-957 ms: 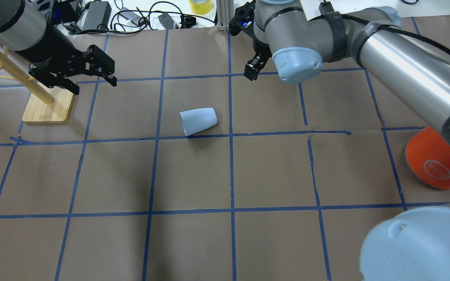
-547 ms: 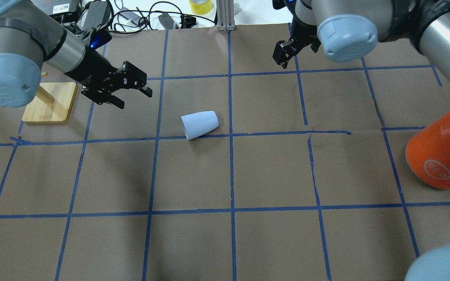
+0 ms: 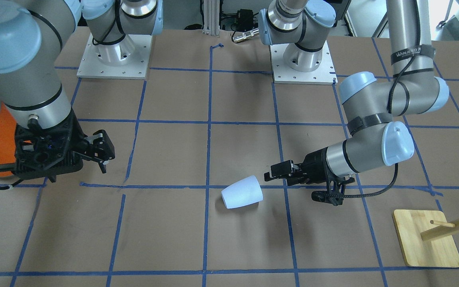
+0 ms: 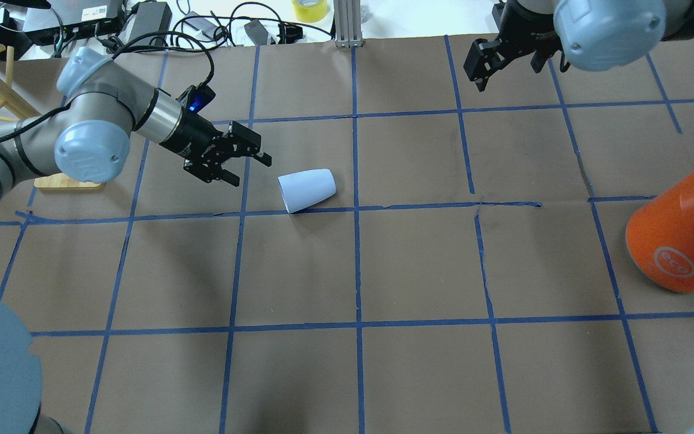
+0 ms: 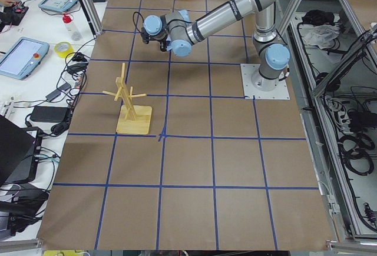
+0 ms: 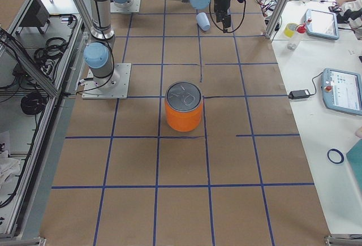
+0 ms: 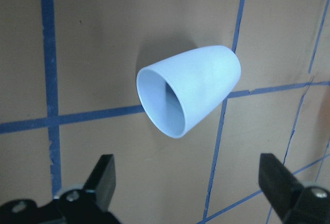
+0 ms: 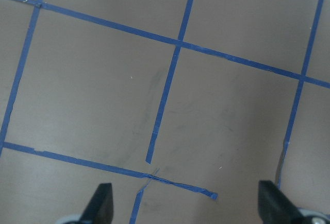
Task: Flip cup
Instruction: 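Reach the left gripper to the cup's open rim while right arm withdraws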
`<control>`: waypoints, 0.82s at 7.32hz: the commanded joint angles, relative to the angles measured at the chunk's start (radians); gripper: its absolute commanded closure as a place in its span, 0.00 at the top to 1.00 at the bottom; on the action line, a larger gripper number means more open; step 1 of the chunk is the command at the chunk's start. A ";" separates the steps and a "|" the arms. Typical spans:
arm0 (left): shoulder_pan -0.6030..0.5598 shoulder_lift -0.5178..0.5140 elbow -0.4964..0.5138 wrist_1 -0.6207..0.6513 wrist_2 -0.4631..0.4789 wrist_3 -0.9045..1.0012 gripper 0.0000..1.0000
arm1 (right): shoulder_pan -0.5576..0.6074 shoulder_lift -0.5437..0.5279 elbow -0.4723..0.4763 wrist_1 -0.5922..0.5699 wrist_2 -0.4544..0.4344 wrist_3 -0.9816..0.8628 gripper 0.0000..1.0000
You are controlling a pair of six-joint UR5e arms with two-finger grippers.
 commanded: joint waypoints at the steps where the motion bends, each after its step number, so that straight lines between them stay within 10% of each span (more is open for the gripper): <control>1: -0.007 -0.087 -0.001 0.037 -0.110 0.028 1.00 | -0.029 -0.014 0.007 -0.003 -0.004 0.022 1.00; 4: -0.009 -0.144 -0.001 0.033 -0.280 0.069 0.75 | -0.023 -0.045 0.014 0.003 0.021 0.168 1.00; 6: -0.017 -0.148 0.002 0.025 -0.337 0.062 0.05 | -0.009 -0.054 0.016 0.015 0.053 0.211 1.00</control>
